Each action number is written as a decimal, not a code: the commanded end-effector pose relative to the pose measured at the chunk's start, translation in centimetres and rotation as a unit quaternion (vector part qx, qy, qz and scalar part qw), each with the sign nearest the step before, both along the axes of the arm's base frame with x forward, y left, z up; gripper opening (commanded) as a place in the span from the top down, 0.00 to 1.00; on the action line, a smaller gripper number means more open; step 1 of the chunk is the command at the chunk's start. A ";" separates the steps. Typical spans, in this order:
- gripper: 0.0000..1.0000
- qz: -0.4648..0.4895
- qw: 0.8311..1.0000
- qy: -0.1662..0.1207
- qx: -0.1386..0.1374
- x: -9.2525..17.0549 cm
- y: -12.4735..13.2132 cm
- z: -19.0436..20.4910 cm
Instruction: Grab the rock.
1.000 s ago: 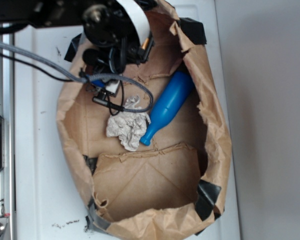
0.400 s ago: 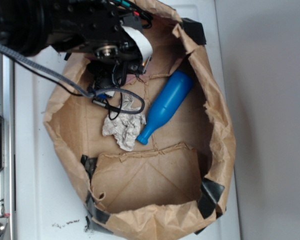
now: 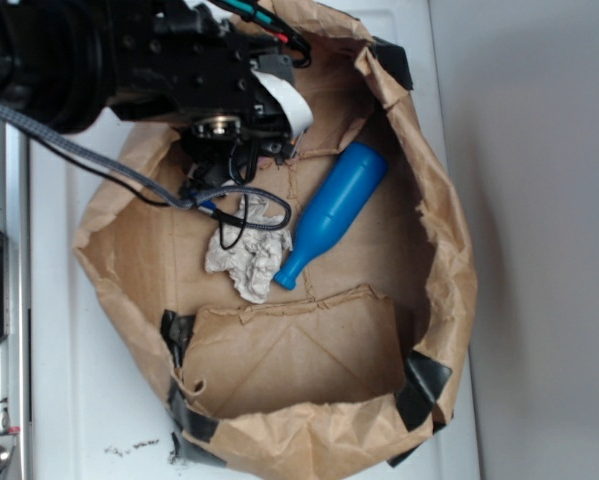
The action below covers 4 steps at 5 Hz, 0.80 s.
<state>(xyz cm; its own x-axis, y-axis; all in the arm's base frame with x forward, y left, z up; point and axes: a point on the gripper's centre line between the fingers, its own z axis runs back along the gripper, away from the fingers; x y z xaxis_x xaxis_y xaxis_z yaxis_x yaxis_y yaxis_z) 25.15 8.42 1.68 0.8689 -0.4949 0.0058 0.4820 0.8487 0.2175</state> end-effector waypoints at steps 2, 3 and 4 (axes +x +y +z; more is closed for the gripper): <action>1.00 -0.001 1.000 -0.025 -0.007 0.3 -0.2 1.1; 1.00 0.002 0.999 -0.034 -0.012 0.4 -0.2 1.8; 1.00 0.002 0.998 -0.053 -0.029 0.5 -0.4 3.5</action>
